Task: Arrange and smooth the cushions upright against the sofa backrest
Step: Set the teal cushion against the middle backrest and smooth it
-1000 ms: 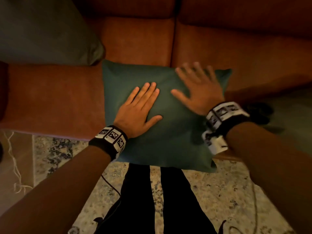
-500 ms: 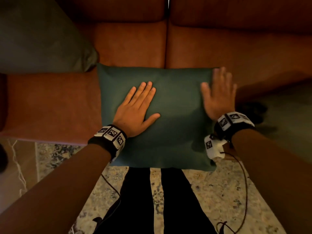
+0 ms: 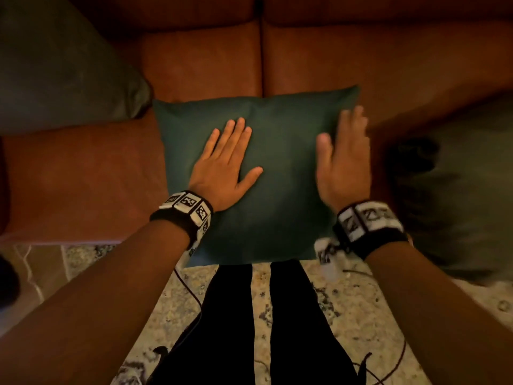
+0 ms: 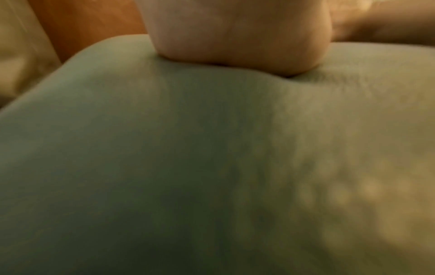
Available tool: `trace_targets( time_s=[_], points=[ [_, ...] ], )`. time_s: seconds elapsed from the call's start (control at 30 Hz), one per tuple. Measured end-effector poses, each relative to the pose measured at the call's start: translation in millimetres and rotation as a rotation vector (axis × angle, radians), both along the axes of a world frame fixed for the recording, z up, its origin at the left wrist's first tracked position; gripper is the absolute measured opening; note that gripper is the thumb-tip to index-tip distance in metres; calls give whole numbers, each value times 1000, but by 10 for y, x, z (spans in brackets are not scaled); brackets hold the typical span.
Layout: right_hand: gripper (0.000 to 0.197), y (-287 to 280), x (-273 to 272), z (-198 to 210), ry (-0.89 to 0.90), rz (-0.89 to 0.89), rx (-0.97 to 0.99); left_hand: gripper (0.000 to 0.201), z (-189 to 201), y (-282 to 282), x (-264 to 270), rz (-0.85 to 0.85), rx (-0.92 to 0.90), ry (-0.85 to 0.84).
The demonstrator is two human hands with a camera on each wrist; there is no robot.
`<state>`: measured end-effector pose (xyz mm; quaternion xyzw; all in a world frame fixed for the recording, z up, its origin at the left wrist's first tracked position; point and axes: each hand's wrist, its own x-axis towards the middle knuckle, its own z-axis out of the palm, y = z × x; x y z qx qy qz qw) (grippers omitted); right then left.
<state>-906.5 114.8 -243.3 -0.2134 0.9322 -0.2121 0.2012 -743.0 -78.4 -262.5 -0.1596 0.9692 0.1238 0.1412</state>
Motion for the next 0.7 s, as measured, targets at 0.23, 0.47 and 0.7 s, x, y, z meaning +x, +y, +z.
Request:
trace_targets(
  time_s=[0.23,0.47,0.7],
  points=[
    [93,1229,1216,-355,-177,-383,92,83,-39,-3,60,-32,21,5],
    [73,1180,1355,-78,223,25,36,82,-34,-78,2,-20,49,-27],
    [80,1724,1550,-356,-118,-334,361,83,51,-35,3,-17,61,-32]
  ],
)
